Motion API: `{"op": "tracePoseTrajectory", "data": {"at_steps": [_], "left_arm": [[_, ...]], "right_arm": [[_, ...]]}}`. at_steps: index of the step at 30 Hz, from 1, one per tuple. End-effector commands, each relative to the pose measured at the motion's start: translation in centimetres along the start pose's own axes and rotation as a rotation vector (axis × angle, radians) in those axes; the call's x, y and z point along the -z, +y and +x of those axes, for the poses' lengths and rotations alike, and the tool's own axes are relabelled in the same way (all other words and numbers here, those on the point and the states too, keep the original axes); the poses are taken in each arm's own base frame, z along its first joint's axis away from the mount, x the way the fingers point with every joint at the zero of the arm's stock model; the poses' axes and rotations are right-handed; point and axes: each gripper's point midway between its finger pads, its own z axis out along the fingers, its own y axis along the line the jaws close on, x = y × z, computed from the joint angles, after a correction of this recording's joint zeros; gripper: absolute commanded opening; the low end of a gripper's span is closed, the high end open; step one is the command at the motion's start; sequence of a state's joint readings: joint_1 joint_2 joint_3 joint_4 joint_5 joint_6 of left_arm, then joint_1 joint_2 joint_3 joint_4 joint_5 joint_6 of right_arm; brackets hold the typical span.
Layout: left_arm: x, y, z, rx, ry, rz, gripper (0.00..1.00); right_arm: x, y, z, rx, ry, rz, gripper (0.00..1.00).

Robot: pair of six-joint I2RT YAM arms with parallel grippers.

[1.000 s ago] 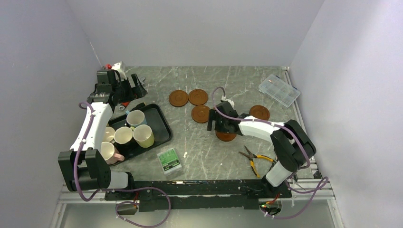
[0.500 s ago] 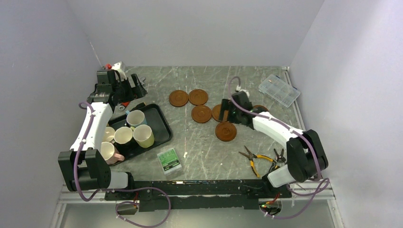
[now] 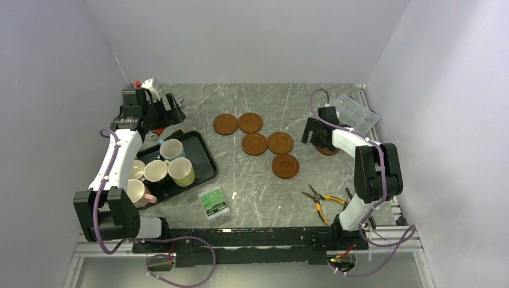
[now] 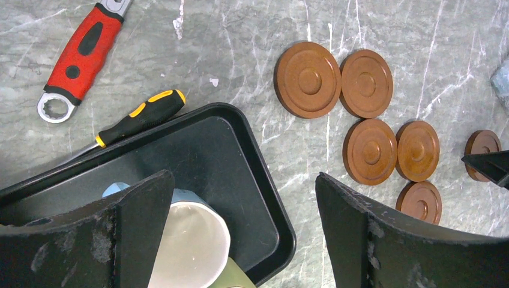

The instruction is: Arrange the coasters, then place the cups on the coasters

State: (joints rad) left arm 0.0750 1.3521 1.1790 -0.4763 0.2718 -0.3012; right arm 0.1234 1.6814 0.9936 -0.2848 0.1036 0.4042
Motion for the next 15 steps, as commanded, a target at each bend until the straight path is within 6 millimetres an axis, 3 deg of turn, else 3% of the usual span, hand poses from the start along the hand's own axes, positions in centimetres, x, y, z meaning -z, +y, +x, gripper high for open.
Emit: {"op": "tracePoseTrajectory", "data": {"at_steps": [1,10,15], "left_arm": [[0.8,-1.0,-2.2,-0.029,-0.065,0.024,0.94],[0.6,-1.2,-2.1,-0.029,-0.059,0.032,0.94],[0.7,-1.3,-2.1,-0.028,-0.060,0.040,0.94]], "right_arm": [[-0.7,0.0,-3.1,-0.009,-0.075,-0.012,0.92],[-1.3,-0.9,-5.0,-0.038,-0.096,-0.027,0.93],[-2.8,-1.1,-4.8,-0.041,-0.041,-0.035,0.93]]}}
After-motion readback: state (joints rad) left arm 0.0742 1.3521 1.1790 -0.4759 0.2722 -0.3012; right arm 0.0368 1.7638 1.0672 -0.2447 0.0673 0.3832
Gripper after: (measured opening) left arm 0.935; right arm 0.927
